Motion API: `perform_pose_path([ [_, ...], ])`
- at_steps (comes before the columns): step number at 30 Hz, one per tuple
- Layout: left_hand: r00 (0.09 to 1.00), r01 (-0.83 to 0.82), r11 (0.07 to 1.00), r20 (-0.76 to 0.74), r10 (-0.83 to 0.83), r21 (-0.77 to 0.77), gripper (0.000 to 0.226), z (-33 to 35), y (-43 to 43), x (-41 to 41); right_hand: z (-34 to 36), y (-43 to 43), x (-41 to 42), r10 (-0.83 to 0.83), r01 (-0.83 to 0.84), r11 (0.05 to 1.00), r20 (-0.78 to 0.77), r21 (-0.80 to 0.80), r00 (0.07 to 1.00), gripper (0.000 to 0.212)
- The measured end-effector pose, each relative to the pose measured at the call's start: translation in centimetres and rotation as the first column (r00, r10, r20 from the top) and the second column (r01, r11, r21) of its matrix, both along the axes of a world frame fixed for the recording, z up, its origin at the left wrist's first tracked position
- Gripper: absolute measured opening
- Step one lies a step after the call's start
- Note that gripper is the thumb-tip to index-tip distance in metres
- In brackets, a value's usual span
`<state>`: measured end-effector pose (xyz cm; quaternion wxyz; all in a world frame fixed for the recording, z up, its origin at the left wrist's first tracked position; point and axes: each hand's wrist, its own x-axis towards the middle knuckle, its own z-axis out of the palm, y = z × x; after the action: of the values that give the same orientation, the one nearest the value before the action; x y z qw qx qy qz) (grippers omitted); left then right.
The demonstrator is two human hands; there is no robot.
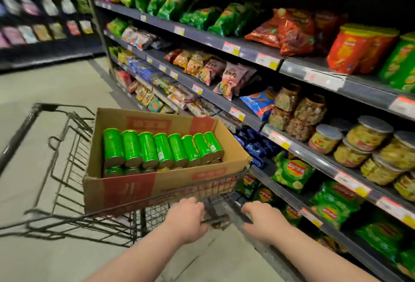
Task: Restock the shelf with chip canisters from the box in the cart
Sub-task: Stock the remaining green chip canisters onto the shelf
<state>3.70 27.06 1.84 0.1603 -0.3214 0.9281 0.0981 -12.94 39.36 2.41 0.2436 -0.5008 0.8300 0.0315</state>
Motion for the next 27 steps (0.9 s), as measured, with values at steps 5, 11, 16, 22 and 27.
perform_pose_path([
  [5, 0.999, -0.041, 0.998, -0.028, 0.039, -0.054, 0.043, 0.8, -6.0, 2.0, -0.2, -6.3, 1.7, 0.047, -0.047, 0.999, 0.011, -0.002, 0.999, 0.043],
  [11, 0.996, -0.071, 0.996, -0.055, 0.068, -0.053, 0.041, 0.8, -9.9, 2.3, 0.5, -11.7, 2.1, 0.114, -0.114, 0.993, 0.003, -0.002, 0.993, 0.044],
  [16, 0.99, -0.095, 0.993, -0.115, 0.086, -0.077, 0.043, 0.8, -12.3, 1.8, 1.0, -16.6, 1.2, 0.156, -0.156, 0.987, 0.017, -0.041, 0.988, 0.043],
  [22, 0.96, -0.266, 0.959, -0.115, 0.254, -0.1, 0.045, 1.1, -18.2, 2.4, 0.4, -25.3, 0.4, 0.294, -0.29, 0.954, 0.051, -0.07, 0.954, 0.047],
  [27, 0.926, -0.377, 0.92, -0.026, 0.377, -0.107, 0.049, 0.3, -23.4, 3.4, -0.6, -32.2, -0.2, 0.368, -0.362, 0.929, 0.103, -0.071, 0.924, 0.044],
])
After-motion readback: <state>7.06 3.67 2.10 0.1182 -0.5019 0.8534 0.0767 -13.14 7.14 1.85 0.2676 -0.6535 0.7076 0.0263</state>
